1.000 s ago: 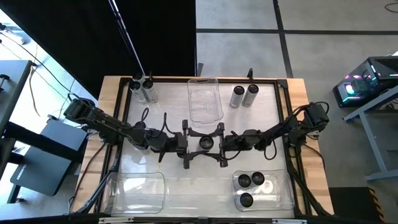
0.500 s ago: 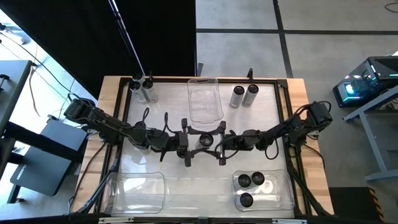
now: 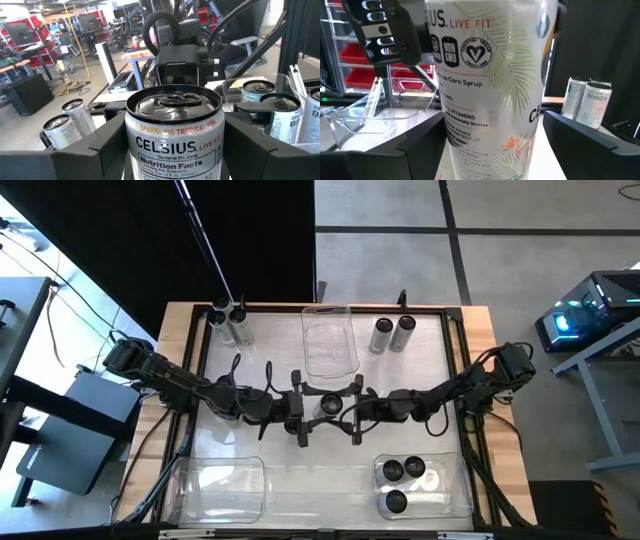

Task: Sort soda cans
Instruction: Remove white yellow soda can from the top middle transparent bin

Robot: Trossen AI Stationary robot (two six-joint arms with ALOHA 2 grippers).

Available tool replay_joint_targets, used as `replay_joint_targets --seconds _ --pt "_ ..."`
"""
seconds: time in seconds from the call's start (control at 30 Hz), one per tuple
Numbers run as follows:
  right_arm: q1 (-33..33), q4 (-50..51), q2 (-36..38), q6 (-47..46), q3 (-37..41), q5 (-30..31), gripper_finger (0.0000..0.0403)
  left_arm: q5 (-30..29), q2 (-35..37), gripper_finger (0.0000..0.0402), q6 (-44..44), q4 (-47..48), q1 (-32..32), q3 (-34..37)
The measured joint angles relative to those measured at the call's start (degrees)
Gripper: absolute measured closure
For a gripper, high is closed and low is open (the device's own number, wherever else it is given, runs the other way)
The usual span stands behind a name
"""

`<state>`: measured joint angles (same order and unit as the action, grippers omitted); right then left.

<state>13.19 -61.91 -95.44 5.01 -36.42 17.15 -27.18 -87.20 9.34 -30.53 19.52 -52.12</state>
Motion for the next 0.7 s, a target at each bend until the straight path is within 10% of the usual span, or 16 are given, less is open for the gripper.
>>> replay_joint_targets --seconds 0.7 --pt "0.0 4.6 -0.1 -4.1 0.1 1.0 0.0178 -1.3 -1.2 0.014 -2.8 2.8 0.0 0.0"
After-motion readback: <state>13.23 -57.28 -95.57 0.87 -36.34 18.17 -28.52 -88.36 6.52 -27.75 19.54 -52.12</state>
